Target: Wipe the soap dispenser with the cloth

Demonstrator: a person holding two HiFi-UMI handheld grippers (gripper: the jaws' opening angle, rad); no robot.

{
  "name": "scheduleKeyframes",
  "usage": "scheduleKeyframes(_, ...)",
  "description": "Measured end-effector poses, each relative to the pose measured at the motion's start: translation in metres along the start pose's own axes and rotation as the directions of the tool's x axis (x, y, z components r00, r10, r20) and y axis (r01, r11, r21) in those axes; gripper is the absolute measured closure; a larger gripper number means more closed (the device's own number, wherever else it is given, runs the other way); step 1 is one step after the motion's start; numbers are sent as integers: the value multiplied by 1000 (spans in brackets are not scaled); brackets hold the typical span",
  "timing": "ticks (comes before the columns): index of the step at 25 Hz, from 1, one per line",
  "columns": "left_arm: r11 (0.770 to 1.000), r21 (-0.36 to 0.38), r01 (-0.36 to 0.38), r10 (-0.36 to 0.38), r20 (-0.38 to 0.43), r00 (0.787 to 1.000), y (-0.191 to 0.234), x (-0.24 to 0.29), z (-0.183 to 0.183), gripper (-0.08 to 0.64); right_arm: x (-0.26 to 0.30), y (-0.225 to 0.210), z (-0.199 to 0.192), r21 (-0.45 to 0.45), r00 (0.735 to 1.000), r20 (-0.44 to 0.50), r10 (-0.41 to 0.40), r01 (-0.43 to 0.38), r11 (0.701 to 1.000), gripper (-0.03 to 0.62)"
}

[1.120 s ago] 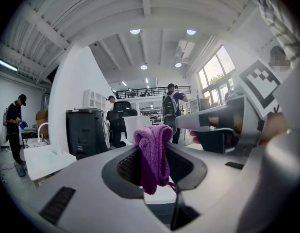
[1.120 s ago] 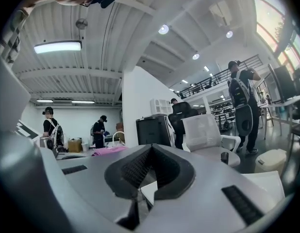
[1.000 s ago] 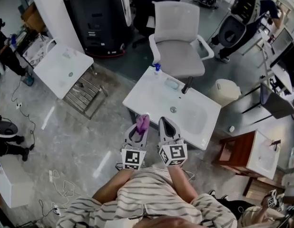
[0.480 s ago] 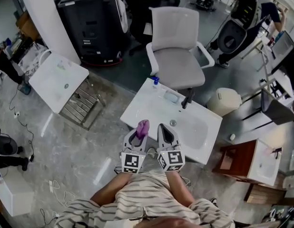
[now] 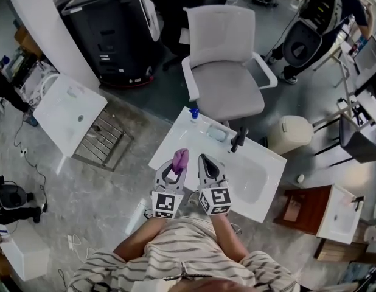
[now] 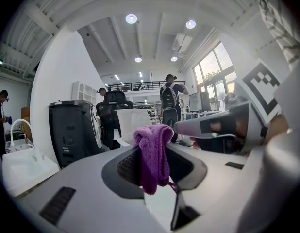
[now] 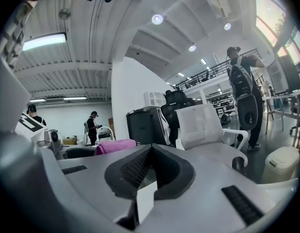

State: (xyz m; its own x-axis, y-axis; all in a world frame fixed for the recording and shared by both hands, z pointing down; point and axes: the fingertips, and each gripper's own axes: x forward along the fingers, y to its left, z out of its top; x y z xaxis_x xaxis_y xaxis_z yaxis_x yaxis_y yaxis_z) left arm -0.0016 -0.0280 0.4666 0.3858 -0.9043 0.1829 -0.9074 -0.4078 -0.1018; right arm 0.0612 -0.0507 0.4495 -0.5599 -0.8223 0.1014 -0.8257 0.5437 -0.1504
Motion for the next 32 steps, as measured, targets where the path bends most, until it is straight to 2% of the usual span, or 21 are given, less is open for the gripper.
scheduleKeyframes(10,1000,-17,-12,11,-67,998,28,43,-21,443,56,-27,-28,16,997,-72,-41,42,999,594)
scheduleKeyframes(20,998,-22,65,-66,-83,994,57,79,-39,443,125,-59,-63,39,984,-95,-151,156,987,597)
scheduleKeyframes(30,993,-36,110,-113,-95,989,77,105,-55,443,169,-77,-88,46,970,-119,-211,217,975,597)
scheduleKeyframes(32,993,-35,113,-116,-95,989,81,110,-57,443,175,-81,-96,46,965,-139,-222,230,972,580)
